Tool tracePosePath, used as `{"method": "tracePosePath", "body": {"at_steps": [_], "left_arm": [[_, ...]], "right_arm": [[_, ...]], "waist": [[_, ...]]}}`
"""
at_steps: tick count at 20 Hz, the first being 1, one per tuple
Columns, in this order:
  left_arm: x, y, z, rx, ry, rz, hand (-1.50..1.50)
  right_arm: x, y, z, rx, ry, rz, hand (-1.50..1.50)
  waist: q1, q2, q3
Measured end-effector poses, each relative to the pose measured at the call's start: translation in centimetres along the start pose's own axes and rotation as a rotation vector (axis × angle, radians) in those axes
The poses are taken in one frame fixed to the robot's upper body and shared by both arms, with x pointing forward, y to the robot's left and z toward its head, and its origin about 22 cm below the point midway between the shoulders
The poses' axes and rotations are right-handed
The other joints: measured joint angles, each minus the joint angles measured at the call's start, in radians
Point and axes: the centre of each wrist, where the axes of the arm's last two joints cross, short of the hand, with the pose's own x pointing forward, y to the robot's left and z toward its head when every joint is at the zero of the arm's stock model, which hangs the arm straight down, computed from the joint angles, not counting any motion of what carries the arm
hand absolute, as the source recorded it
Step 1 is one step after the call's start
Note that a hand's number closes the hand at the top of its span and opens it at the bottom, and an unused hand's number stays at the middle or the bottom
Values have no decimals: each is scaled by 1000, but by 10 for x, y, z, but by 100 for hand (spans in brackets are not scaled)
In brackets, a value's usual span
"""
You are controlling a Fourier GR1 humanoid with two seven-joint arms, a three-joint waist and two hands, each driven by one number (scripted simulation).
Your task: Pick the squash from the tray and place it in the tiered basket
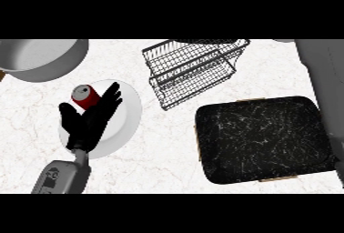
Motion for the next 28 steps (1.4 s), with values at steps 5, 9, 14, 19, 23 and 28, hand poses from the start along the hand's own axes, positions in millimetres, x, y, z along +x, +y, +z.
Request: {"method": "tracePosePath", "body": {"at_steps": [5,9,14,19,23,28], "left_arm": [[-3,-2,1,0,-6,-5,0],[-1,-4,3,-12,-3,-6,0],[-3,0,3,-13,-11,-6,0],[1,-5,2,-17,-8,-4,0],[0,-3,1,-29,-3,-4,0],[3,1,3,-19,-1,-7,0]], "right_arm": [[-2,42,-20,23,-8,-39,150],[-1,70,-30,39,21,-159,150],[-2,104,-38,88,-2,-332,-150],[4,128,-43,116,-79,-420,-150],[19,136,-47,51,-136,-465,-150],[24,125,-53,-90,-127,-503,-150]], "waist": [[-1,0,0],[6,2,0],[11,5,1],[13,5,0],[22,5,0],[10,3,0]]}}
